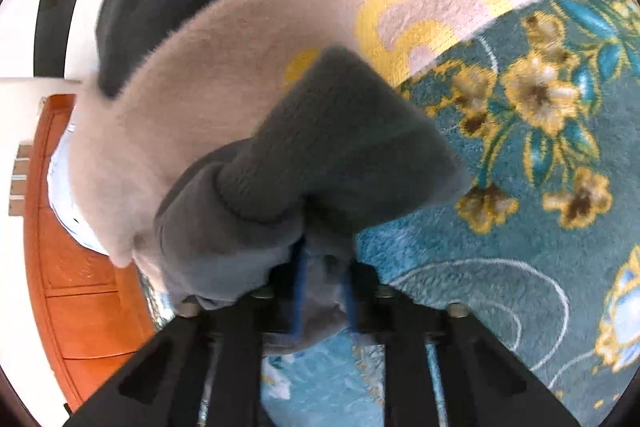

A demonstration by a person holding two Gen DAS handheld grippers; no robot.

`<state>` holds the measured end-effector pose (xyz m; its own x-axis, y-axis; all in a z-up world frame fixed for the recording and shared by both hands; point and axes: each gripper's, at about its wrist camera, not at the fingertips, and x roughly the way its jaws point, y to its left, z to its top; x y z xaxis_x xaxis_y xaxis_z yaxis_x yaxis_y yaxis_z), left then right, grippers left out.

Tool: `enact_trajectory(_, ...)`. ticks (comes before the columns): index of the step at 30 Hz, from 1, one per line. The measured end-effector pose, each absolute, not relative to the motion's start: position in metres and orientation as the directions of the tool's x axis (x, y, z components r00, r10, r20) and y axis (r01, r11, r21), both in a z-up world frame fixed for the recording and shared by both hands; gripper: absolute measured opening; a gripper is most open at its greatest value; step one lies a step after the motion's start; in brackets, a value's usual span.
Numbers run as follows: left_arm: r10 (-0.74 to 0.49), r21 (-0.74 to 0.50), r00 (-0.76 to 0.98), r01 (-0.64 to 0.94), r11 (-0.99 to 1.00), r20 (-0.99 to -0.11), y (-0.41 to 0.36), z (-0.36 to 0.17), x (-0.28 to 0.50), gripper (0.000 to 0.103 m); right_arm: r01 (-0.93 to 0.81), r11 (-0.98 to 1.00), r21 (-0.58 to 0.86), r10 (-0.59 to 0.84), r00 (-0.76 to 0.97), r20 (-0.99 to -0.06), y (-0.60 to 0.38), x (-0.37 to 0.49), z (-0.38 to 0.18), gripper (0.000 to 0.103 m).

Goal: Fold clothes
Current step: 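Grasp the waistband with the left gripper while the right gripper grasps the leg cuffs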

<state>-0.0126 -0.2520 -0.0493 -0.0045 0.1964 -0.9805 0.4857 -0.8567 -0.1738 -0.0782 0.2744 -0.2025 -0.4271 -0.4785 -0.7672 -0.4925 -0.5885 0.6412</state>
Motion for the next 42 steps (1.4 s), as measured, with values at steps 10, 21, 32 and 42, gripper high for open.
enact_trajectory(10, 0.263, -0.255, -0.039, 0.42, -0.871, -0.964, -0.234, -0.037, -0.014, 0.053, -0.487, -0.503, 0.714, -0.352, -0.639, -0.684, 0.322, 0.046, -0.106, 0.006)
enact_trajectory(21, 0.255, -0.251, -0.062, 0.492, -0.834, -0.965, -0.272, -0.039, 0.008, 0.053, -0.734, -0.453, 0.506, -0.282, -0.42, -0.862, 0.335, 0.079, -0.174, 0.035)
enact_trajectory(32, 0.209, -0.189, -0.041, 0.618, -0.763, -0.977, -0.36, -0.084, 0.056, 0.056, -0.769, -0.417, 0.484, -0.236, -0.422, -0.875, 0.307, 0.175, -0.112, 0.049)
enact_trajectory(42, 0.304, -0.226, 0.011, 0.644, -0.731, -0.953, -0.407, -0.177, 0.066, 0.063, -0.858, -0.334, 0.39, -0.036, -0.402, -0.915, 0.293, 0.291, -0.024, 0.052)
